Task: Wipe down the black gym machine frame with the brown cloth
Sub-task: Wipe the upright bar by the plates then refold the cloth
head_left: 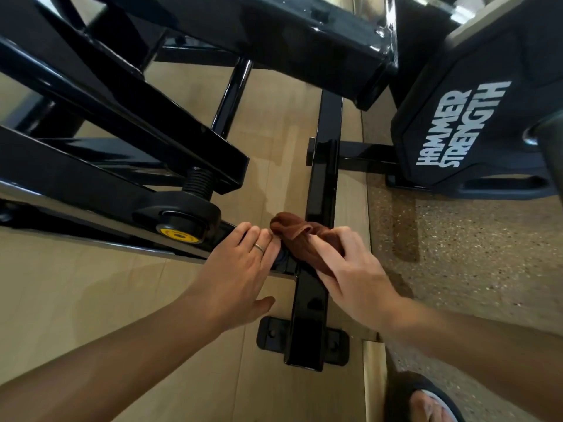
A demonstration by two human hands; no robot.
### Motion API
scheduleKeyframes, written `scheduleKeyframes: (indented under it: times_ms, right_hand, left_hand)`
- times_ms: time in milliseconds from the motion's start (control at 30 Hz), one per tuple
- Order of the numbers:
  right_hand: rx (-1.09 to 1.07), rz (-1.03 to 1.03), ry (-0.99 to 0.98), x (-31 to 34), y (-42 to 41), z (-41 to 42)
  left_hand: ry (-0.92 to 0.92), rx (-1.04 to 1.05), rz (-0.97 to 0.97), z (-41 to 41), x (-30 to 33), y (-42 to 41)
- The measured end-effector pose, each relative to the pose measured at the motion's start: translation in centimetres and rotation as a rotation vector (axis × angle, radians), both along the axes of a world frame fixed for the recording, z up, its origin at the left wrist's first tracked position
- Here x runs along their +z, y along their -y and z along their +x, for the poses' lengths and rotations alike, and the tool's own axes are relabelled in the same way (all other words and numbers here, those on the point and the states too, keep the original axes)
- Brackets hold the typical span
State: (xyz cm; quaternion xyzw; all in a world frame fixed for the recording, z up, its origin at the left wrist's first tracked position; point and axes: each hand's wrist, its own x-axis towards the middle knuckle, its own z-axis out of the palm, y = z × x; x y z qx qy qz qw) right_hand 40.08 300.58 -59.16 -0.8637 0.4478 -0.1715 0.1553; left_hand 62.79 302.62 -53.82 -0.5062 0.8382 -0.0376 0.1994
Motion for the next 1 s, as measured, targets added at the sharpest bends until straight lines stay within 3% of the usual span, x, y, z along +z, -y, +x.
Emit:
scheduleKeyframes:
  times_ms: [100, 267, 400, 467, 567, 633, 767, 833, 1000]
  right_hand:
    - [0.060, 0.016, -0.047, 0.6, 5.3, -0.7]
    - [-0.285, 0.056, -0.039, 1.9, 7.5, 3.0]
    - [-0.217, 0.111, -0.067, 3.0, 2.9, 3.1]
    - [-0.217, 0.268, 0.085, 3.7, 1.7, 2.8]
    - [-0.293, 0.643, 0.525, 5.3, 1.4, 3.9]
    - [-0.202, 0.777, 0.585, 5.8, 0.5, 5.2]
    - [-0.088, 0.835, 0.377, 6.0, -0.3, 6.6]
    - [-0.032, 0.889, 0.333, 6.3, 0.5, 5.7]
    - [0.018, 1.005, 0.578, 6.1, 1.7, 3.7]
  left_hand:
    - [0.001, -0.003, 0.019, 0.0, 0.2, 0.0]
    - [-0.019, -0.011, 0.032, 0.0, 0.7, -0.3]
    - [-0.285, 0.077, -0.027, 0.2, 2.0, -0.3]
    - [-0.464, 0.144, -0.072, 0.3, 3.0, -0.4]
    - [-0.629, 0.200, -0.039, 0.2, 4.3, -0.5]
    - [-0.615, 0.190, 0.016, -0.2, 4.8, -0.1]
    - [-0.394, 0.149, 0.149, -0.7, 4.2, 1.2]
    - [-0.374, 0.134, 0.107, -1.0, 3.8, 1.2]
    - [-0.303, 0.164, -0.005, -1.1, 2.9, 1.4]
